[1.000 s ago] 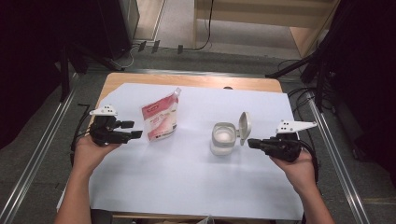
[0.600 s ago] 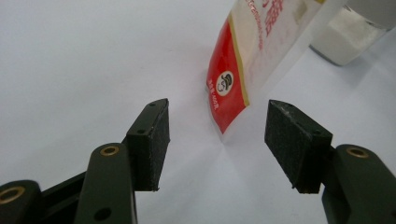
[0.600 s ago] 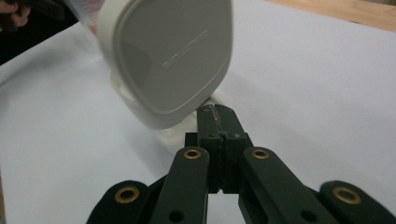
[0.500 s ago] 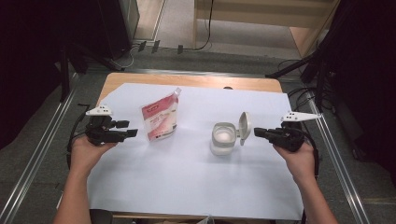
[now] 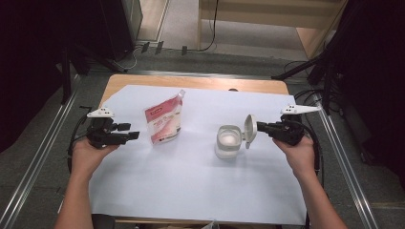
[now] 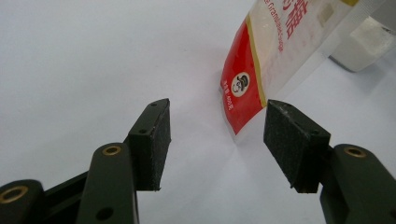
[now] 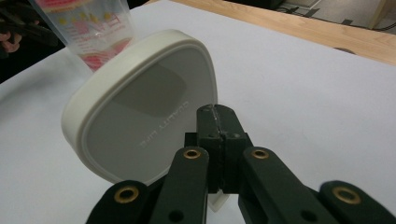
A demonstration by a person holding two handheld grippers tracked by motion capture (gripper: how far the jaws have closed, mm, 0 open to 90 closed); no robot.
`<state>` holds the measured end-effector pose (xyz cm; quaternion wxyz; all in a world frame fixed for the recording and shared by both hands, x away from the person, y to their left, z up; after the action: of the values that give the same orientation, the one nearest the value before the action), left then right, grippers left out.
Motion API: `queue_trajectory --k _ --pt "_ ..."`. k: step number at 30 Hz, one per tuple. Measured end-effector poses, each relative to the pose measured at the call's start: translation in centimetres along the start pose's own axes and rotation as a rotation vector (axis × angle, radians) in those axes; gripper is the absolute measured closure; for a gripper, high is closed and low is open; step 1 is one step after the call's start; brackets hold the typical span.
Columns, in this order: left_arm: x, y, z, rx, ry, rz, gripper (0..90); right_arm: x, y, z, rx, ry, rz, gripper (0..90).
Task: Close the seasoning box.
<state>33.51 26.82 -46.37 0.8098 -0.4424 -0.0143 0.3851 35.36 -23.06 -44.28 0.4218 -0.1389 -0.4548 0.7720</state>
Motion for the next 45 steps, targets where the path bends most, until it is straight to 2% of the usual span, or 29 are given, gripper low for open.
queue_trajectory --k 7,11,17,20,23,25,29,34,38,45 --pt "0.2 0.1 0.0 -0.001 -0.01 0.012 41.4 1.0 -0.2 -0.4 0.005 -0.014 0.008 90.0" --pt "0.2 0.0 -0.1 -0.006 -0.006 0.002 41.6 1.6 -0.2 -0.6 0.004 -0.022 0.028 90.0" --pt "0.1 0.0 -0.2 -0.001 -0.011 0.013 41.1 2.5 -0.2 -1.0 0.011 -0.041 0.048 89.9" --pt "0.1 0.0 -0.2 0.001 -0.007 0.014 40.8 2.8 -0.2 -1.1 0.015 -0.047 0.058 83.2" --pt "0.1 0.0 -0.3 0.009 -0.01 0.002 40.7 3.0 -0.2 -1.1 0.02 -0.036 0.092 73.1" --pt "0.0 0.0 -0.3 0.012 -0.008 0.009 40.7 3.2 -0.2 -1.0 0.012 -0.043 0.096 66.5" --pt "0.0 0.0 -0.4 0.001 -0.012 0.004 40.5 2.8 -0.2 -0.8 -0.01 -0.026 0.099 55.8" --pt "-0.1 -0.1 -0.3 0.008 -0.015 -0.003 40.1 1.9 0.1 -0.3 -0.03 -0.036 0.074 53.5" --pt "-0.1 -0.1 -0.3 0.011 -0.018 -0.004 39.9 0.8 0.6 0.1 -0.032 -0.008 0.059 52.6" --pt "-0.1 -0.1 -0.3 0.002 -0.024 0.001 39.4 -0.4 1.1 0.7 -0.051 0.033 0.06 44.9"
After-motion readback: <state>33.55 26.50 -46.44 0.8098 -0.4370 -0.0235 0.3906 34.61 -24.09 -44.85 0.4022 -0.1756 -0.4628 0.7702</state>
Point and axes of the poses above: each handheld gripper's, and its own axes: z roughly backward along the jaws, y roughly out of its underside, x roughly to its left, the point moved 4 cm from there along -z, roughly forward along the jaws, and after that the axes turned 11 degrees about y, right-handed, at the moved point
